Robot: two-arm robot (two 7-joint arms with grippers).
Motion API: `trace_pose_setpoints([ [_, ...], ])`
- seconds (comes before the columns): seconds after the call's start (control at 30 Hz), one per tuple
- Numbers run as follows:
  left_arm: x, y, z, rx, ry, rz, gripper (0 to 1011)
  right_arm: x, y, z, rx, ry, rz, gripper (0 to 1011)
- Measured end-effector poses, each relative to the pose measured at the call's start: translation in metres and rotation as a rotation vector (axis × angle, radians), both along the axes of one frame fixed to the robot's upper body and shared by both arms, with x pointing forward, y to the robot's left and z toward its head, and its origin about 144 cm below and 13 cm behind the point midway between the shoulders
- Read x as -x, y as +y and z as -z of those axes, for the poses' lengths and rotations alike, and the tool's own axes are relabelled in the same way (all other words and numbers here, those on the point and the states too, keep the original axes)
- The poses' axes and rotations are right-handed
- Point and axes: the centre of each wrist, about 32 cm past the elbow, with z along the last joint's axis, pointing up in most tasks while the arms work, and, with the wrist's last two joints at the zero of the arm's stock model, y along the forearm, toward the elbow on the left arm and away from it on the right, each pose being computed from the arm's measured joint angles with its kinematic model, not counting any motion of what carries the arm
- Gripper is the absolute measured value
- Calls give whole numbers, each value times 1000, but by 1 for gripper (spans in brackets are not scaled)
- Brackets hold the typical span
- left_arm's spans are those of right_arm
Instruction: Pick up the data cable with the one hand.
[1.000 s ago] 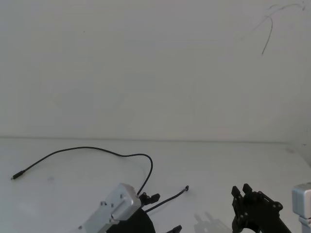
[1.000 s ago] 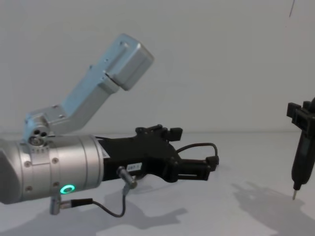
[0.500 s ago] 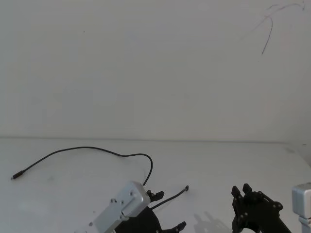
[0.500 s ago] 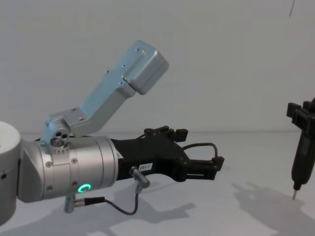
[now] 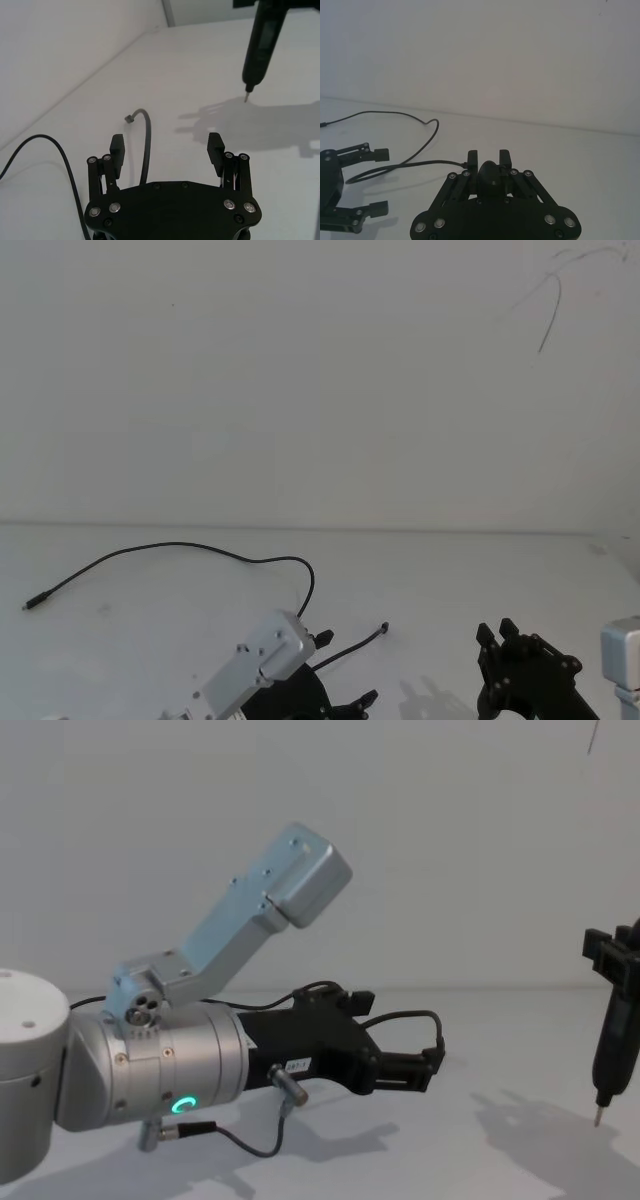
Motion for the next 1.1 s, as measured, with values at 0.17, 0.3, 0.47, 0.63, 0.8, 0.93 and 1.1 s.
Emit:
trace_pose_setpoints([
  [0.17, -5, -2, 2, -11, 7, -13, 1001, 0, 0, 0, 0, 0, 0, 251],
  [0.3, -8, -3, 3, -14, 10, -19, 926, 0, 0, 0, 0, 0, 0, 251],
  [0.47, -11, -4, 3, -18, 13, -28, 798, 0, 0, 0, 0, 0, 0, 251],
  [0.63, -13, -4, 4, -20, 16, -33, 667, 0, 0, 0, 0, 0, 0, 251],
  [0.8, -14, -5, 4, -21, 18, -36, 485, 0, 0, 0, 0, 0, 0, 251],
  [0.93, -15, -5, 4, -22, 18, -38, 369, 0, 0, 0, 0, 0, 0, 251],
  [1.1, -16, -5, 4, -21, 18, -40, 204, 0, 0, 0, 0, 0, 0, 251],
])
